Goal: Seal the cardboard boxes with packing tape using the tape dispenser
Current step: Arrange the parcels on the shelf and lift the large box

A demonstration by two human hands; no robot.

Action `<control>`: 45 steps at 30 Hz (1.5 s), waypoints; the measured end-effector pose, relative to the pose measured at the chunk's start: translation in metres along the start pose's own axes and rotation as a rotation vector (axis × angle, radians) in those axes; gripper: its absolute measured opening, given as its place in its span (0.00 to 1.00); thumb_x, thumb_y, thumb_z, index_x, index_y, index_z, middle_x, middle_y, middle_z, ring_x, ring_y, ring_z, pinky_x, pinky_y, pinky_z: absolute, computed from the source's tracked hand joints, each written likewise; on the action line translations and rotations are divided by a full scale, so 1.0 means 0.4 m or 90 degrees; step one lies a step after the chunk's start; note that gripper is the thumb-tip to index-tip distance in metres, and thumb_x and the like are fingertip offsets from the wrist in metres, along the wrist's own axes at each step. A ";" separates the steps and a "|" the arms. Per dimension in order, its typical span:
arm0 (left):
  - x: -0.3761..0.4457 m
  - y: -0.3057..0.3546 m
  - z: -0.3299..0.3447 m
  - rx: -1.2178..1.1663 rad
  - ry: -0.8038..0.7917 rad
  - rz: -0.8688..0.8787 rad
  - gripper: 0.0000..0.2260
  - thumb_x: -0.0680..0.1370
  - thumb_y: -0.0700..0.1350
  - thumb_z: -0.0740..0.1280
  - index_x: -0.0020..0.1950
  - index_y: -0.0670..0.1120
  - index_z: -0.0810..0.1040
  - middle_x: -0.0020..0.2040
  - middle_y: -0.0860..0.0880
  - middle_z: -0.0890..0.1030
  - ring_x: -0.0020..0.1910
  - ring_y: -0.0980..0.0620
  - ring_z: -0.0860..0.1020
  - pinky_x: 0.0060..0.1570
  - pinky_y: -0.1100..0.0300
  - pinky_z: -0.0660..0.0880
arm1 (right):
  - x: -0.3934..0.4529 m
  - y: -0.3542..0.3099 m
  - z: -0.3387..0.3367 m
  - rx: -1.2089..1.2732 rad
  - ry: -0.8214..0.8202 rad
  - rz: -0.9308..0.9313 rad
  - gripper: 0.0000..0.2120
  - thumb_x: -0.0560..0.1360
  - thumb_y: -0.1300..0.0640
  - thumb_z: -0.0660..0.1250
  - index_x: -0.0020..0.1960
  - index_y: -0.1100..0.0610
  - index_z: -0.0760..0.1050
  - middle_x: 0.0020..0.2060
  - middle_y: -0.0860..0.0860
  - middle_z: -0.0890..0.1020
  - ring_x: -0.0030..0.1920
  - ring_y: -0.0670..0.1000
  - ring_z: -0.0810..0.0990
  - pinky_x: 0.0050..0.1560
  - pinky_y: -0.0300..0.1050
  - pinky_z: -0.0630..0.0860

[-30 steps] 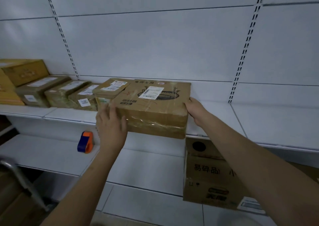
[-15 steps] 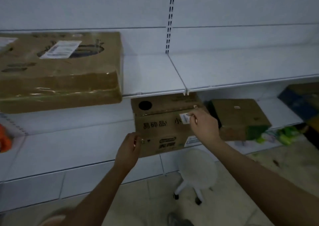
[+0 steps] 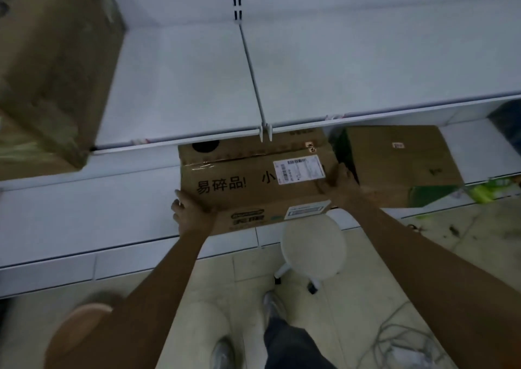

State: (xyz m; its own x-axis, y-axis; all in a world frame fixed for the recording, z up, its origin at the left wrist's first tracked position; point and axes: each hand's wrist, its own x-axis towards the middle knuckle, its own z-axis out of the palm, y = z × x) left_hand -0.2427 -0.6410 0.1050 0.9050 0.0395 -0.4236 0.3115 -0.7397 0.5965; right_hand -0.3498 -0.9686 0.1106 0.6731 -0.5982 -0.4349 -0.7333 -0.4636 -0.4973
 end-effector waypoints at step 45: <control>-0.971 -0.006 -0.465 -0.595 -0.077 0.489 0.21 0.80 0.44 0.67 0.71 0.50 0.65 0.61 0.51 0.76 0.58 0.53 0.76 0.50 0.58 0.74 | -1.207 0.231 -0.486 0.736 0.430 -0.178 0.15 0.80 0.47 0.61 0.60 0.54 0.78 0.55 0.53 0.81 0.56 0.52 0.79 0.56 0.48 0.74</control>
State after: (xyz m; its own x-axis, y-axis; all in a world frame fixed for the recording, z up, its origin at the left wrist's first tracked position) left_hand -0.5411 -0.5296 0.3950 0.9284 -0.2962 0.2245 -0.1591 0.2291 0.9603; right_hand -0.7611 -0.8495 0.4207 0.3629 -0.9296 0.0648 0.1401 -0.0144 -0.9900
